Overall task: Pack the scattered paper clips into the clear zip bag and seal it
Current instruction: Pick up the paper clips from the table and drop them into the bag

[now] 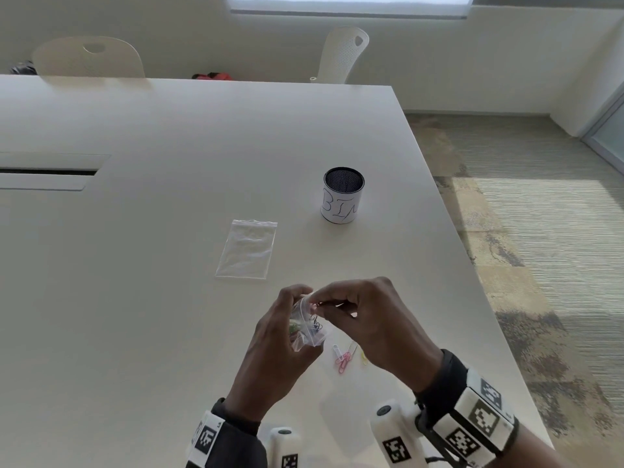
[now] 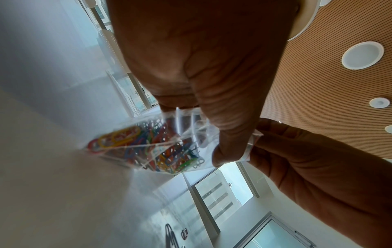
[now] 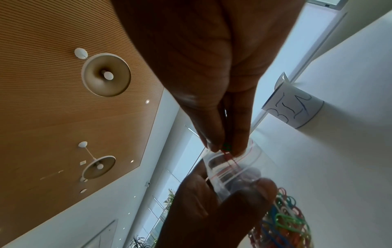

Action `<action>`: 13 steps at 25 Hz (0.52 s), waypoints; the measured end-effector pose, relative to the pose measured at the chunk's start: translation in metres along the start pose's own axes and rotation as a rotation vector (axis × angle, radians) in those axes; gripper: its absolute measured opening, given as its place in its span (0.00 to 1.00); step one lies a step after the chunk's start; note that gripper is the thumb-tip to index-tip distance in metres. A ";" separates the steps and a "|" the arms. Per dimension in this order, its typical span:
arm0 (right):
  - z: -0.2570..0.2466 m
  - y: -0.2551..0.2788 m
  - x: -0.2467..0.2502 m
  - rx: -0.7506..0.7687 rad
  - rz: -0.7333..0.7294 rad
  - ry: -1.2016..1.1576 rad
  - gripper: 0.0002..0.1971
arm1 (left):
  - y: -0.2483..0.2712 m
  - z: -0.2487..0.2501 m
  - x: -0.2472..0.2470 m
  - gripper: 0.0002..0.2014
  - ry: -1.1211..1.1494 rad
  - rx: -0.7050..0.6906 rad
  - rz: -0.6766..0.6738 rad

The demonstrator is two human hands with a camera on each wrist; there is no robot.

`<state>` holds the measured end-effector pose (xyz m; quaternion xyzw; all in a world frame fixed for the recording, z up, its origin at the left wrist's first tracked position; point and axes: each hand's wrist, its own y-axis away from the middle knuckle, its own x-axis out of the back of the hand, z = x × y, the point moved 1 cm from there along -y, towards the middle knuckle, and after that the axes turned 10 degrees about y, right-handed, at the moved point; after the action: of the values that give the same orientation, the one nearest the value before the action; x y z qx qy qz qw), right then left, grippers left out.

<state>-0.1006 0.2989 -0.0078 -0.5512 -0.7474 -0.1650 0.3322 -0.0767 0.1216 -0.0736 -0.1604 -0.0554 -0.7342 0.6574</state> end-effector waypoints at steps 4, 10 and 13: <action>0.010 -0.003 0.014 -0.074 0.027 -0.048 0.09 | 0.000 0.001 -0.001 0.30 0.018 0.003 -0.002; 0.011 -0.004 0.022 -0.008 -0.018 -0.048 0.08 | -0.001 0.001 -0.003 0.32 0.027 0.012 -0.018; 0.038 -0.009 0.030 -0.044 0.153 0.116 0.06 | -0.001 0.000 -0.002 0.31 0.030 0.004 -0.014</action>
<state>-0.1263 0.3402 -0.0138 -0.6033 -0.6789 -0.1869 0.3743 -0.0776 0.1243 -0.0738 -0.1477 -0.0483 -0.7409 0.6534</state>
